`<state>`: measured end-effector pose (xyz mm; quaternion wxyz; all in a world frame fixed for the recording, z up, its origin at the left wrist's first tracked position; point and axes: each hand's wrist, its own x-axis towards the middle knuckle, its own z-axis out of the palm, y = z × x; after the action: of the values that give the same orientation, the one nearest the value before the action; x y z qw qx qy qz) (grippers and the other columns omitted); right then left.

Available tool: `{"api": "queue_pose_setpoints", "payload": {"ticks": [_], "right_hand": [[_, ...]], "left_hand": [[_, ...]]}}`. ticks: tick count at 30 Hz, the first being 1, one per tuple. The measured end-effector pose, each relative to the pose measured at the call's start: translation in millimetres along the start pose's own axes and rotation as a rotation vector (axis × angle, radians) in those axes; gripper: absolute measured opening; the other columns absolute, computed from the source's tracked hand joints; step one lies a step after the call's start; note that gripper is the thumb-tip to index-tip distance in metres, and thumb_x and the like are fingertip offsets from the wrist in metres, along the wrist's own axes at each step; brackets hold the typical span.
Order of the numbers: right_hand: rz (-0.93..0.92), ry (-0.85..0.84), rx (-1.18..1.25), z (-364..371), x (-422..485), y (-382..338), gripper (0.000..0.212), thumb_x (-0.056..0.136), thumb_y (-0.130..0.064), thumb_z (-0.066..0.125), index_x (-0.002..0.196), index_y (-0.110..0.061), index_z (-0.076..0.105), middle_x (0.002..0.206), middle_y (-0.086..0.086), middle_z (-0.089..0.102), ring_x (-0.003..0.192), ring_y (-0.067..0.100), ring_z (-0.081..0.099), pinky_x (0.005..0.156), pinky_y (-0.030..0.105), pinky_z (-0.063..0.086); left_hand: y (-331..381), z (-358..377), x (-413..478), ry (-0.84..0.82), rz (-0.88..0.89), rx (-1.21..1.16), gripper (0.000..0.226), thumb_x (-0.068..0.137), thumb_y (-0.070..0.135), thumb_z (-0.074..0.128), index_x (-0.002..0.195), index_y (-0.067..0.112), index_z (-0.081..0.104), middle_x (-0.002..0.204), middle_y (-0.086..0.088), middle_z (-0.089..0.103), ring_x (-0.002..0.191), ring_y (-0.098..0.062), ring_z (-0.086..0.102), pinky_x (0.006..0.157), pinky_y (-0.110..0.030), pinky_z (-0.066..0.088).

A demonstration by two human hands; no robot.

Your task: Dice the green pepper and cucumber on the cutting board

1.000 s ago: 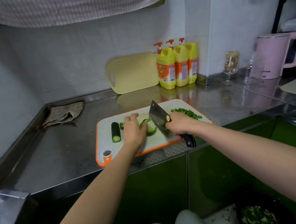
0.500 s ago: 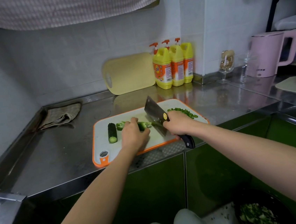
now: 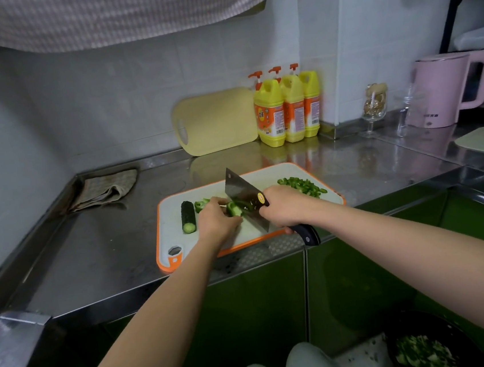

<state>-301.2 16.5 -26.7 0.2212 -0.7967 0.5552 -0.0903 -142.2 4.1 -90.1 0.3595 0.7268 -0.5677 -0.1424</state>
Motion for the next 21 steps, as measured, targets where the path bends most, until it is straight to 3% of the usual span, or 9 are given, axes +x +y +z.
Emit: {"api": "queue_pose_setpoints", "payload": {"ticks": [4,9,18,21], "right_hand": [[-0.006,0.006,-0.09,-1.7,-3.3,-7.4,0.014,0.096,-0.011,0.039,0.088,-0.004,0.047,0.066,0.013,0.058,0.04,0.02,0.057,0.038,0.021,0.04],[0.017,-0.004,-0.096,1.5,-1.6,-10.7,0.015,0.097,-0.01,0.039,0.097,0.001,0.049,0.078,0.015,0.056,0.044,0.024,0.057,0.036,0.022,0.042],[0.063,-0.032,-0.205,9.7,16.5,-22.1,0.014,0.092,-0.003,0.048,0.098,0.002,0.06,0.069,0.011,0.057,0.052,0.022,0.056,0.049,0.027,0.047],[0.073,-0.043,-0.242,7.8,21.4,-24.5,0.012,0.091,-0.003,0.052,0.099,0.001,0.06,0.071,0.011,0.058,0.051,0.019,0.054,0.046,0.025,0.044]], "left_hand": [[-0.6,-0.6,0.3,-0.001,0.001,-0.015,0.046,0.075,0.012,0.075,0.118,0.014,0.06,0.094,-0.002,0.065,0.085,-0.017,0.057,0.079,-0.026,0.046],[-0.8,-1.7,1.5,-0.018,-0.016,-0.048,0.047,0.073,0.011,0.077,0.117,0.015,0.06,0.093,-0.002,0.064,0.089,-0.019,0.06,0.08,-0.027,0.048],[-2.8,-5.1,2.1,-0.041,-0.006,-0.1,0.047,0.072,0.008,0.08,0.114,0.014,0.058,0.093,-0.002,0.064,0.087,-0.019,0.06,0.084,-0.032,0.052],[-1.7,-6.6,2.7,-0.038,0.01,-0.096,0.048,0.071,0.008,0.081,0.113,0.014,0.058,0.096,-0.003,0.063,0.09,-0.02,0.06,0.086,-0.035,0.052]]}}
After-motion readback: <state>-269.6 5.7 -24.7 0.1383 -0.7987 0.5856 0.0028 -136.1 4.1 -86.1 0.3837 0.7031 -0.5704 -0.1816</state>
